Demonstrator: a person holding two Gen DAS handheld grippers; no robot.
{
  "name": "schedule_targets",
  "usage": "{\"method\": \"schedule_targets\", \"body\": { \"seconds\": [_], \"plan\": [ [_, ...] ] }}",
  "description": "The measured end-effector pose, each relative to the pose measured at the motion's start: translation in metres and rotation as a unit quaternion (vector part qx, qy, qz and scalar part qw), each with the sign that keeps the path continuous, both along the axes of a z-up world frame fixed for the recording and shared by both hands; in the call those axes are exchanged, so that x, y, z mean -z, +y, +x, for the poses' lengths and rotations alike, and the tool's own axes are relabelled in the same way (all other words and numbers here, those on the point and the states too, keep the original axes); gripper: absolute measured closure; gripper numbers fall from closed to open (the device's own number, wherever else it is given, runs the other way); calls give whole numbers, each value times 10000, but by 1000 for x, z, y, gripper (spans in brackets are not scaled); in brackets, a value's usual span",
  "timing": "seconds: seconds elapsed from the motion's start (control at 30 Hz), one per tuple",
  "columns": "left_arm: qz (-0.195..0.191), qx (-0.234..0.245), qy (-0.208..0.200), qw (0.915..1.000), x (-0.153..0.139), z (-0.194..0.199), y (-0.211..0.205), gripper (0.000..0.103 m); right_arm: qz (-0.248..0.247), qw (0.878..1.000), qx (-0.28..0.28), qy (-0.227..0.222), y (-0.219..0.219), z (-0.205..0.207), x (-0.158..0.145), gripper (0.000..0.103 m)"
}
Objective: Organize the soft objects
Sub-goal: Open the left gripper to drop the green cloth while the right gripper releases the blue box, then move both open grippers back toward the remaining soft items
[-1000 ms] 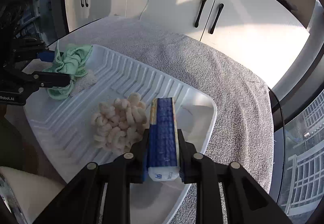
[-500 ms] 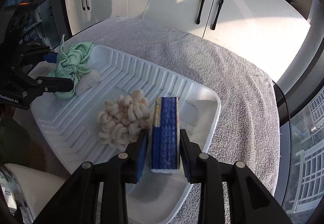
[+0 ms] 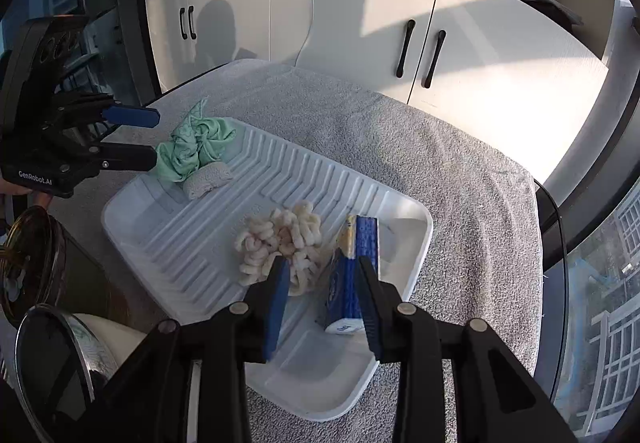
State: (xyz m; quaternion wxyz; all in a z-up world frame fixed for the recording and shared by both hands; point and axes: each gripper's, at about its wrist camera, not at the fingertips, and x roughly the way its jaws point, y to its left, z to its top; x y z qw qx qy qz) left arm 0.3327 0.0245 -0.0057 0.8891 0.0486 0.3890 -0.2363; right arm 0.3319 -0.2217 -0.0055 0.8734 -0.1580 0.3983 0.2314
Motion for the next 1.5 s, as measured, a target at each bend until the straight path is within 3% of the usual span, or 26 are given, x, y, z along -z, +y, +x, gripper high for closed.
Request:
{"method": "schedule_targets", "body": {
  "seconds": [0.3,0.37,0.53,0.63,0.73,0.8,0.87,1.07,1.5],
  "plan": [
    [-259,-249,-49,9993,-6,-13,18,34,13,9999,79,-96,-4,-8,-9,66],
    [-337,-308,-66,9989,-8,-20,22,26,52,9999,110,-122,-7,-12,-12,65],
    [-353,-537,-207,9977,-16,-40,38,19,139,9993,247,-250,-15,-25,-21,52],
    [-466,-671,-308,9962,-24,-54,49,1,250,9983,391,-364,-24,-36,-31,41],
    [-448,-813,-414,9948,-34,-71,57,0,366,9969,528,-464,-35,-48,-42,24],
    [-418,-890,-502,9939,-39,-83,60,0,410,9956,646,-537,-41,-58,-49,7],
    [-361,-951,-642,9927,-46,-98,62,0,478,9944,693,-632,-46,-72,-56,0],
    [-257,-1029,-1040,9889,-59,-134,64,0,509,9921,752,-865,-53,-108,-71,0],
    [-473,-1142,-1145,9857,-70,-155,68,0,696,9857,1000,-1161,-62,-146,-94,0]
  ]
}}
